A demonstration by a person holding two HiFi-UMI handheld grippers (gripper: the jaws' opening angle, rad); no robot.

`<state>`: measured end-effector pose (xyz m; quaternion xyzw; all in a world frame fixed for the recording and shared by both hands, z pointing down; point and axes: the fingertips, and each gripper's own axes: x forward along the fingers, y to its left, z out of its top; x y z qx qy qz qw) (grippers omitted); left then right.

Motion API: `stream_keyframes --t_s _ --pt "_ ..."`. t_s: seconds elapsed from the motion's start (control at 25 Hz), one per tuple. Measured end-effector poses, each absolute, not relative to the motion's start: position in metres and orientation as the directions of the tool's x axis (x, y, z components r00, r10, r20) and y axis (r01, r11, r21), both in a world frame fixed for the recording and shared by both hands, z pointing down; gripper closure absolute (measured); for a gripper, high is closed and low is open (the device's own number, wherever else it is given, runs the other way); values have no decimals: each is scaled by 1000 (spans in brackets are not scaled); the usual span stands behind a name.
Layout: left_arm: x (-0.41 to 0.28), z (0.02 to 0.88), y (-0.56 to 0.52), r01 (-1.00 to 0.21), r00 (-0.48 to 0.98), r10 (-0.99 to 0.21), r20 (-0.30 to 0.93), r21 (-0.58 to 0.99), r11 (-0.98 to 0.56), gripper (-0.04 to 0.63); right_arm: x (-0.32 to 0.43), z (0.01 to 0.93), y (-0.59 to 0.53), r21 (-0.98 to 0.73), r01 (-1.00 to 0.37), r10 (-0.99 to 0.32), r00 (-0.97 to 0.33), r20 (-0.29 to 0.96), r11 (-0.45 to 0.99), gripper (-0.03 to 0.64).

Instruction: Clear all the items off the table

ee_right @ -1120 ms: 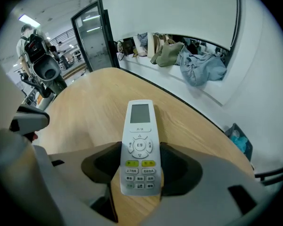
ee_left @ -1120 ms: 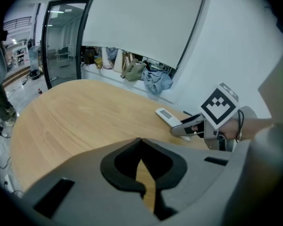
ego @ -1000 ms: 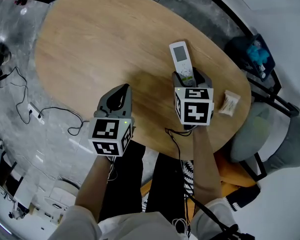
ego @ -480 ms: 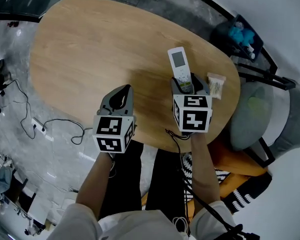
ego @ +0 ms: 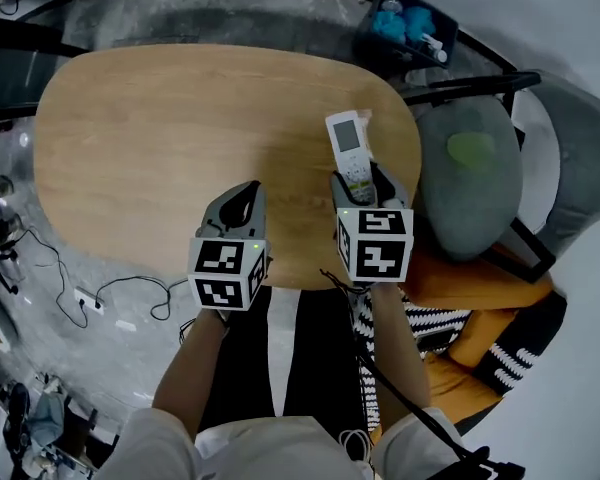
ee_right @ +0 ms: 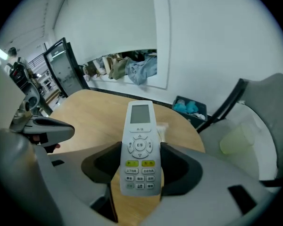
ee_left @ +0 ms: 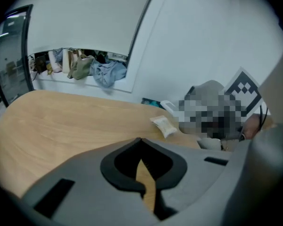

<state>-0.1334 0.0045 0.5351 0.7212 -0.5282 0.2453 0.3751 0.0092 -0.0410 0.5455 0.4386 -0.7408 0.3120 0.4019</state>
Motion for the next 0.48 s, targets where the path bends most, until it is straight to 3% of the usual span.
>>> stream_keyframes --t_s 0.48 --pt "7 531 10 -869 463 -472 750 278 -409 592 161 541 5 -102 -982 -446 -162 880 156 347"
